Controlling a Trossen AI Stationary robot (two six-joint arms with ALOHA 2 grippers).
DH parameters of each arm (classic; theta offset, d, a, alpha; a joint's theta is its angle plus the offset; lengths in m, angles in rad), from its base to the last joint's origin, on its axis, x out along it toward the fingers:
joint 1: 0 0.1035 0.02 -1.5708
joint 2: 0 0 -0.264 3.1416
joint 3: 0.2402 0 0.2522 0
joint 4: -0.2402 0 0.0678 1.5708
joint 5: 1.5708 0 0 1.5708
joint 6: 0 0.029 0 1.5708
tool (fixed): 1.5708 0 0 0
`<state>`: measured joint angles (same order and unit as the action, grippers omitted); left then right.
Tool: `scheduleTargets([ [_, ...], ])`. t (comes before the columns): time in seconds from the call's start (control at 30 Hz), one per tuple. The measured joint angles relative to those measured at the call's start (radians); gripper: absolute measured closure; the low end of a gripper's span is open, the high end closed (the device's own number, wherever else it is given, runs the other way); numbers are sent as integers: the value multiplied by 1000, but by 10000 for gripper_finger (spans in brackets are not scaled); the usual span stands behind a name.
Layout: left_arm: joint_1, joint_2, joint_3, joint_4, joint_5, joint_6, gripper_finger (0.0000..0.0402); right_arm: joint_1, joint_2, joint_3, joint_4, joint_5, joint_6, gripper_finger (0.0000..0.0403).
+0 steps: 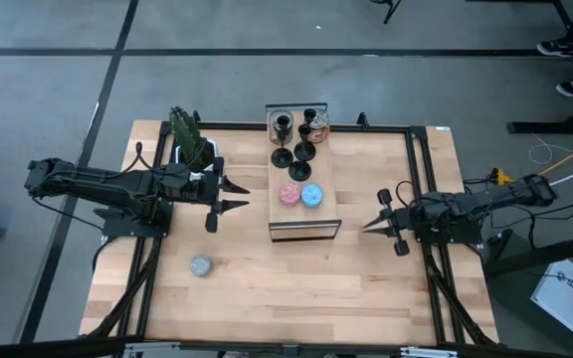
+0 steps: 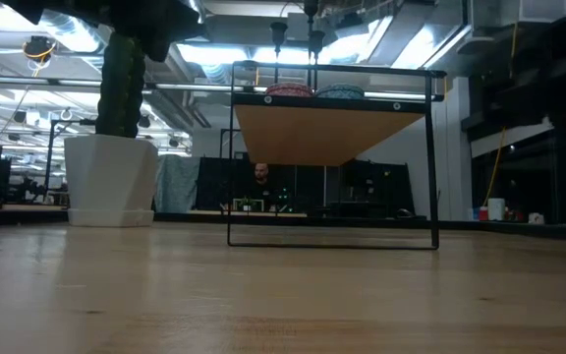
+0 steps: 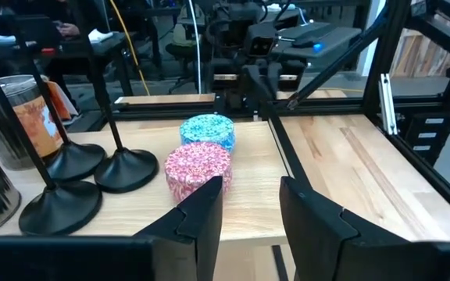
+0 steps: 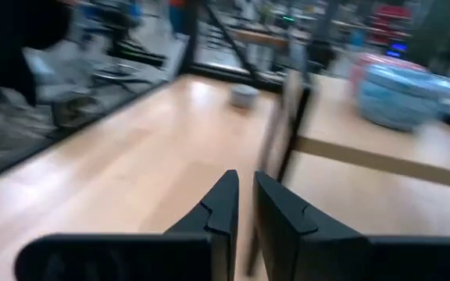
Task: Pick & Place candle stick holders
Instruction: Put the small green scented candle on the shelf
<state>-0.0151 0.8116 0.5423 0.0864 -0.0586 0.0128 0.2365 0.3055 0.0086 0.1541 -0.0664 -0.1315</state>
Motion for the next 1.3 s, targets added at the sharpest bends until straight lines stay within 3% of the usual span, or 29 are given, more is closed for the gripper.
scheduleTargets([
  [0.17, 0, 0, 0, 0, 0, 0, 278, -41, -27, 0, -24, 82, -52, 358],
  [0.6, 0, 0, 0, 7, 51, -77, 278, -143, -34, 1, -34, 40, -96, 358],
  [0.83, -3, 0, 0, 2, 155, -16, 278, -174, -33, 2, -84, 40, -98, 358],
  [1.07, -11, 0, 3, -20, 162, 23, 284, -180, -33, 2, -85, 39, -106, 358],
  [1.17, -44, 0, 54, -125, 151, 68, 284, -180, -33, 2, -85, 39, -58, 358],
  [1.3, -122, 5, 157, -334, 62, 98, 284, -180, -32, 2, -87, 39, -8, 358],
])
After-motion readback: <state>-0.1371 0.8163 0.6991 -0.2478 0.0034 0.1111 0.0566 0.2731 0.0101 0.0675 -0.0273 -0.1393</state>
